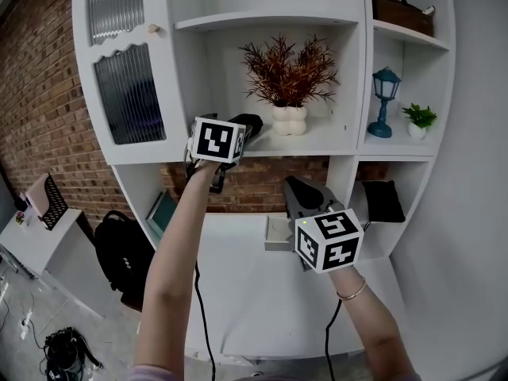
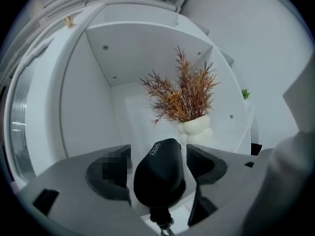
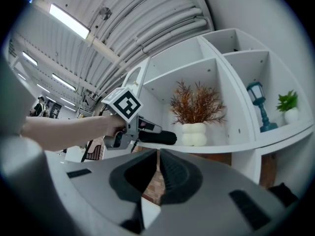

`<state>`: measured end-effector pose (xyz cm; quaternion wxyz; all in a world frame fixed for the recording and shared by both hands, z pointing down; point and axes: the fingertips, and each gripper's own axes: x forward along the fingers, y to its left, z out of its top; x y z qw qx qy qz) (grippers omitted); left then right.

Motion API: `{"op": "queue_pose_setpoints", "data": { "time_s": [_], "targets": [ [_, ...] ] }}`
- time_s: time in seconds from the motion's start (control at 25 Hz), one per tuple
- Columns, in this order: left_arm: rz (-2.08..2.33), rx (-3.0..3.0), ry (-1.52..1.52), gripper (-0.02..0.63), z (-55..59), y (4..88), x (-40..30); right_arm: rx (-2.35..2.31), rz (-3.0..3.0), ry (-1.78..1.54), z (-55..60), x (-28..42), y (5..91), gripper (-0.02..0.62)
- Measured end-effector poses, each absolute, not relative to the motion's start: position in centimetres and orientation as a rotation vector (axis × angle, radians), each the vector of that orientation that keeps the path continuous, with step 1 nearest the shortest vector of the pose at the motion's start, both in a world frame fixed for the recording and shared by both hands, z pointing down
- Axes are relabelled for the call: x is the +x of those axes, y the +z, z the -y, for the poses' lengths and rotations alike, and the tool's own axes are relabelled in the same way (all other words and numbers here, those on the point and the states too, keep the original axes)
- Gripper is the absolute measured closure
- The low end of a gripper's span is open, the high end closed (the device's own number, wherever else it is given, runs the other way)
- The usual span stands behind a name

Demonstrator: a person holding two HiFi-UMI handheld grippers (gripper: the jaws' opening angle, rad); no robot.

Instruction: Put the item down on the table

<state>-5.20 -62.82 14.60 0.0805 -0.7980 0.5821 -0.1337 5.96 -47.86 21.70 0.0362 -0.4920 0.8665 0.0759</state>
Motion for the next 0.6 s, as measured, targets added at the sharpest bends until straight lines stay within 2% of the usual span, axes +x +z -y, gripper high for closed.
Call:
{"op": "queue_pose_setpoints", "data": {
  "time_s": [0.24,0.6],
  "targets": [
    [-1.687,-2.399,-0.219,0.256,59.0,13.0,-5.3,-1.505,-2.668,0.203,47.1,5.9,21.9,0.586],
    [-1.645,-2.356,-0.071,0.373,53.0,13.9,-5.1,-1.499,-2.640,0.205,44.8,7.0,21.7,0.588]
  ]
}}
